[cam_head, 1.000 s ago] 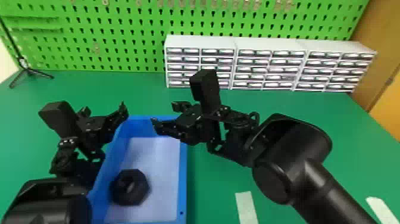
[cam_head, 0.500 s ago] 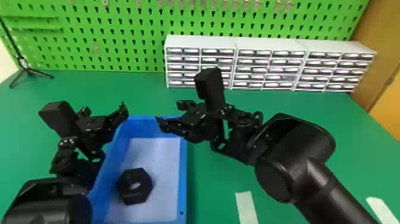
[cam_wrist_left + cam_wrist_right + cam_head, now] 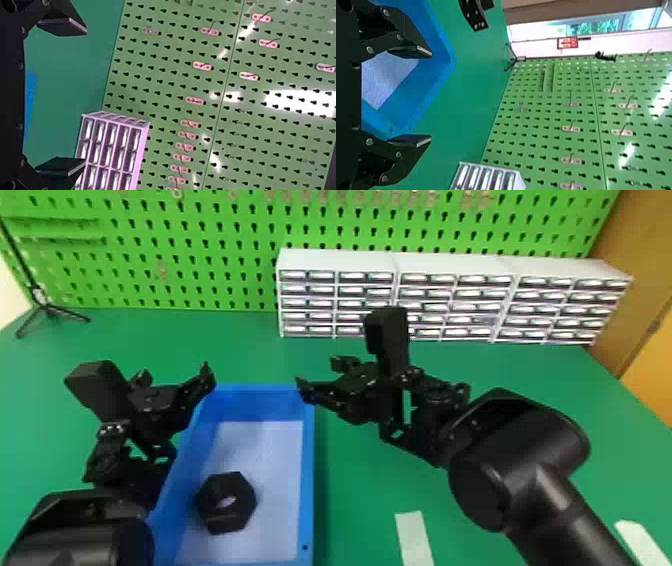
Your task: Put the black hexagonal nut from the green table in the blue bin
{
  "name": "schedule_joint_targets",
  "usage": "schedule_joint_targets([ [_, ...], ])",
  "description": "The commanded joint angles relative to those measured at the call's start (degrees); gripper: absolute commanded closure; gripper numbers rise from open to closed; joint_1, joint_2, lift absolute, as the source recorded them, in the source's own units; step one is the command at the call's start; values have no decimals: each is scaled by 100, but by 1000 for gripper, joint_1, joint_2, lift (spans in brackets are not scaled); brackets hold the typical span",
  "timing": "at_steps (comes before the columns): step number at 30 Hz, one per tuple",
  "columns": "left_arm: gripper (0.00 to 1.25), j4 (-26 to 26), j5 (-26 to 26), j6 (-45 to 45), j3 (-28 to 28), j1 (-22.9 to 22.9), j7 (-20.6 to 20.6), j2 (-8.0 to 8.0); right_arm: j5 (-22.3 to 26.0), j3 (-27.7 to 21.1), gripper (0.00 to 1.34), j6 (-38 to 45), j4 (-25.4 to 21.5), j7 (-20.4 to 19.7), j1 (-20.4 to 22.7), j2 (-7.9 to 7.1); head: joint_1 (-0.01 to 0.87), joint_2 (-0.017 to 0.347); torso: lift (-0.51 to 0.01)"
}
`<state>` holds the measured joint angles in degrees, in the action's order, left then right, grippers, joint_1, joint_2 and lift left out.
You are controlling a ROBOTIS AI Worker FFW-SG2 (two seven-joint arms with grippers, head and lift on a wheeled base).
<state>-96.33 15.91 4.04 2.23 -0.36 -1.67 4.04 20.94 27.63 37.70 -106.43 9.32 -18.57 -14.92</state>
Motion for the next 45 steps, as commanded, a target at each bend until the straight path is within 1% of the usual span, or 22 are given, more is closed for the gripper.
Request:
schedule_joint_targets([
  [1,125,0,0,0,6,1,0,0,-116,-310,504,0,0,9,126,7,692,8,-97],
  [4,125,0,9,0,14,9,0,0,-169,-583,496,0,0,9,240,42,692,8,-97],
  [12,125,0,35,0,23,27,0,0,-529,-1347,490,-9,-150,9,565,200,692,8,-97],
  [26,125,0,44,0,58,36,0,0,-722,-2596,487,-17,-431,9,1242,420,692,8,-97],
  [31,125,0,44,0,50,36,0,0,-951,-2947,487,-123,-528,17,1435,543,692,8,-97],
  [36,125,0,62,-9,50,44,0,0,-1030,-3334,487,-378,-528,17,1646,640,692,8,-97],
  [41,125,0,62,-9,50,44,0,0,-1259,-3580,487,-650,-510,17,1813,675,692,8,-97],
  [45,125,0,88,-9,67,53,0,0,-1285,-3721,484,-800,-440,9,1918,736,692,8,-97],
])
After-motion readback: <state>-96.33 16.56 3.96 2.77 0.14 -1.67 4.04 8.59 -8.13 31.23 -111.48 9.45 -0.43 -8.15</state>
